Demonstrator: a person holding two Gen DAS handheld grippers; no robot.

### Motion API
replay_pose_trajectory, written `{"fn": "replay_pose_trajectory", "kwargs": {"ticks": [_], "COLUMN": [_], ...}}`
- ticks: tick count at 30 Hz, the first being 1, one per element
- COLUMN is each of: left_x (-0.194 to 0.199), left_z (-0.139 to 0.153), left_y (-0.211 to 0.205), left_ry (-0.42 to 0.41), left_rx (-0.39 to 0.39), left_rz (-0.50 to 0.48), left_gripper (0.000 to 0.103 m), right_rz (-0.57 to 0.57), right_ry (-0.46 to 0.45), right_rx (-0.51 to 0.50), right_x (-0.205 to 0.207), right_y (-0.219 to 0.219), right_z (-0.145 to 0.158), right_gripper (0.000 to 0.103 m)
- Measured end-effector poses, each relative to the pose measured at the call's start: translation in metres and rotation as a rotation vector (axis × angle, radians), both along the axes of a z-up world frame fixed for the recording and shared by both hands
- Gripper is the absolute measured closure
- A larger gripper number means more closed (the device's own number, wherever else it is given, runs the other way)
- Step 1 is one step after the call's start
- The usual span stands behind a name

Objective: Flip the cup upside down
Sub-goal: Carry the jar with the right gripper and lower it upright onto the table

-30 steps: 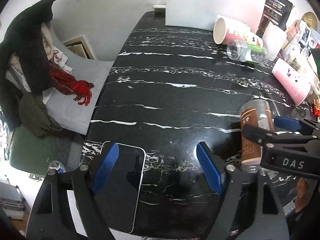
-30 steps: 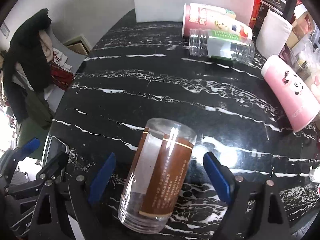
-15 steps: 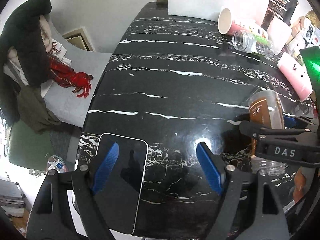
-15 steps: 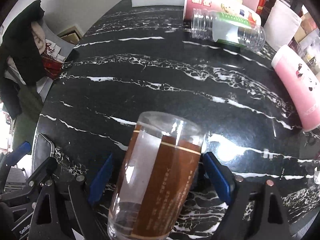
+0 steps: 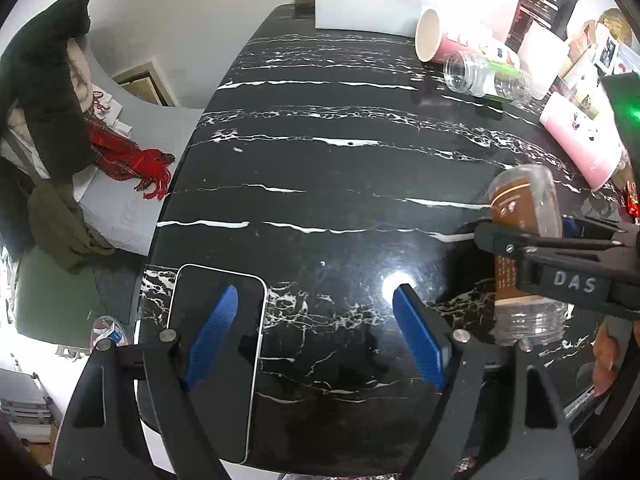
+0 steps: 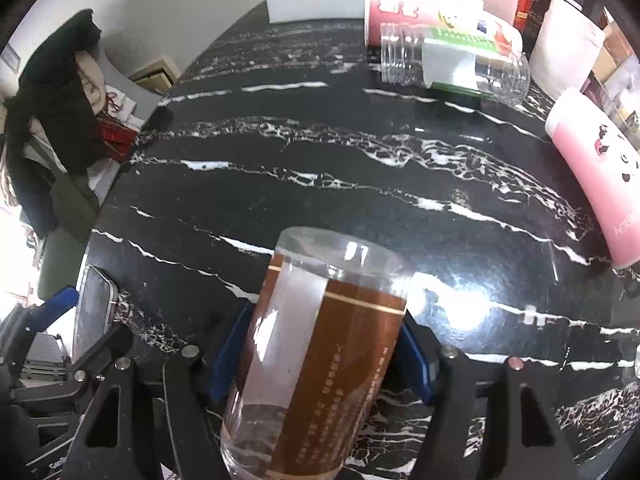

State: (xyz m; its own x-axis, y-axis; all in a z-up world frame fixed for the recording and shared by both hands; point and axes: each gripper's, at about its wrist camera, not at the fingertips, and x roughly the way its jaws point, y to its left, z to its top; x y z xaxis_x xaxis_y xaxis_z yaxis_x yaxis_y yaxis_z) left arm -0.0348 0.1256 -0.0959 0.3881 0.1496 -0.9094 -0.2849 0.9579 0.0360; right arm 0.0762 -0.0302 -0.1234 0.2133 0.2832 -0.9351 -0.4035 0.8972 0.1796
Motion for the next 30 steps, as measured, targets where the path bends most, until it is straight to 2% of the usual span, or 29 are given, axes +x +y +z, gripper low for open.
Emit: {"fn": "replay_pose_trajectory", "kwargs": {"ticks": [12,16,22,25,30], "left_x": [0.003,0.01,0.025,0.036,0.057], "left_z": [0.023,0.032,0.045,0.049,0.047], "left_y": [-0.017,-0.026,-0.039,-0.046,-0.056], "left_ry": [-0.042,-0.062,-0.097,-0.106,-0.11], "left_rx": [0.005,0.01,0.017,0.022,0.026], "left_rz": [-0.038,-0.052,-0.081,-0.094,-0.108], "left_gripper": [0.024,0.024,0.024,0.024,0.024], "right_rz": [0.011,-0.013,-0.065,-0.076,-0.071], "right_ry": [-0.168,-0.255,-0.432,-0.478,-0.456], "right_rx": [0.082,0.112,0.106,0.095,0.106], "right_x": [-0.017,-0.02,-0.016,-0.011,0.013], "right_y": [-0.037,-0.052,-0.072,-0.078,-0.081], "right_z": [0.064,0.089,0.122,0.129,0.119], "right_gripper": [0.039,0.039,0.039,0.039,0.039]}}
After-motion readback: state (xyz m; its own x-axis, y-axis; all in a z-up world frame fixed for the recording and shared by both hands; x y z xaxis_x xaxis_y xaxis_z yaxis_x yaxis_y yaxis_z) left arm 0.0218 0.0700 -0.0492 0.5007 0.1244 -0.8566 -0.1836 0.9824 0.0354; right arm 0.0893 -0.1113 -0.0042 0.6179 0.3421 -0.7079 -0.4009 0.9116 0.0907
